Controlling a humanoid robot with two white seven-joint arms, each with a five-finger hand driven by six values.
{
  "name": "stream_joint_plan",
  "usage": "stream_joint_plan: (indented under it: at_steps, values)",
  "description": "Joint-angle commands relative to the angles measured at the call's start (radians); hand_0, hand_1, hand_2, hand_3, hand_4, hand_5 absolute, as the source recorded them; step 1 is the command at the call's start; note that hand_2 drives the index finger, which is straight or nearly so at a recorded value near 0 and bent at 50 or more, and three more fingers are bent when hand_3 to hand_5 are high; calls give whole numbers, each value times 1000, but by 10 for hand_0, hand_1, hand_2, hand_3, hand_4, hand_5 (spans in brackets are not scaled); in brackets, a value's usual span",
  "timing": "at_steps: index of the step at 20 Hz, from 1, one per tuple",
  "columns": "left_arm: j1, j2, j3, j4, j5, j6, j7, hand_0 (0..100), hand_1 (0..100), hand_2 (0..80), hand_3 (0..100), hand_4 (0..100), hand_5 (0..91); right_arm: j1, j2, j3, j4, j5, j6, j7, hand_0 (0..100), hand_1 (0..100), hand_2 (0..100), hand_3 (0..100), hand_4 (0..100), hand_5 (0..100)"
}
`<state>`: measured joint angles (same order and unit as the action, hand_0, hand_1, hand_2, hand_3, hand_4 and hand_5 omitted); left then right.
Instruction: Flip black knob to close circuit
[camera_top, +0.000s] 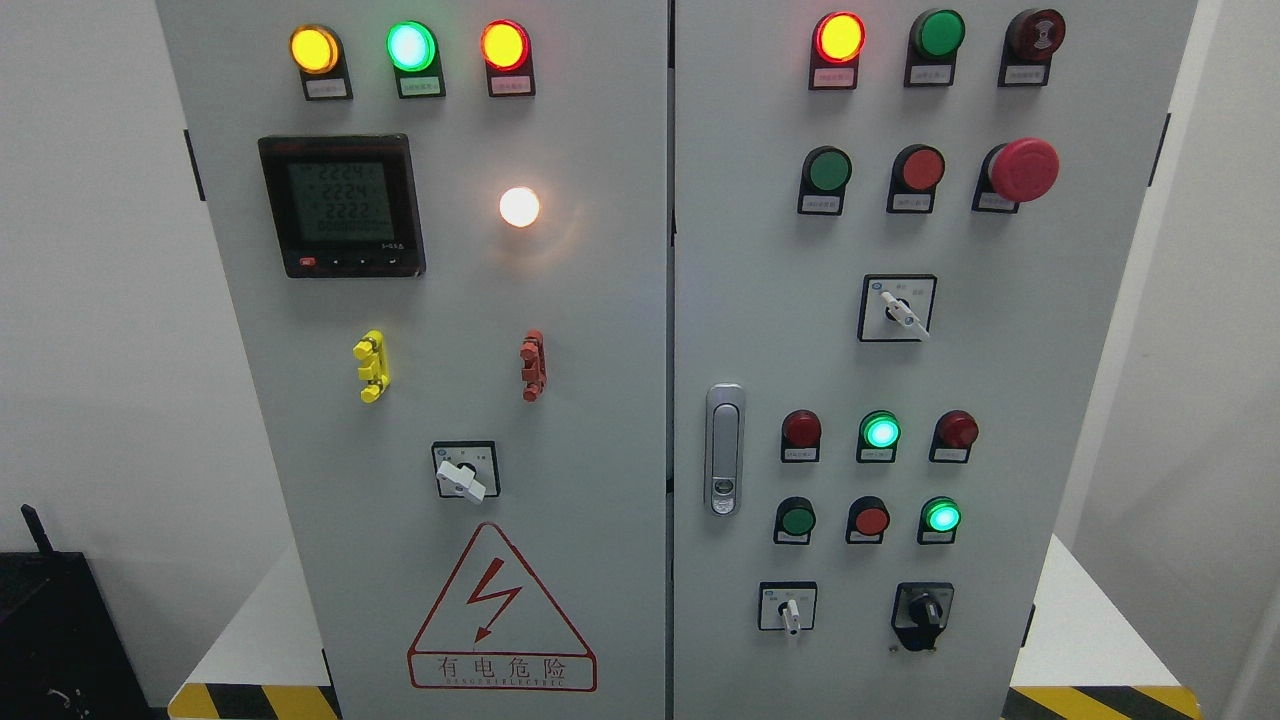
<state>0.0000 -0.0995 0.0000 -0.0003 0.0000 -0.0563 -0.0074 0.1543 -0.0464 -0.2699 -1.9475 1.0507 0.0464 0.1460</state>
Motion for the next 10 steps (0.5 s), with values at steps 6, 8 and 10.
stream_joint_plan:
  at_steps: [6,8,10]
  values:
    - [34,0,11,-33,8,1,0,0,0,0,49,27,0,-97,-27,173,-30,218,99,38,0,0,869,1000,821,924]
    - [34,1,11,-33,8,1,0,0,0,0,49,26,0,-111,-26,190,-27,219,125,58,0,0,870,1000,821,926]
    - [34,0,11,-33,8,1,0,0,0,0,49,26,0,-127,-23,201,-22,219,158,64,0,0,871,1000,822,926]
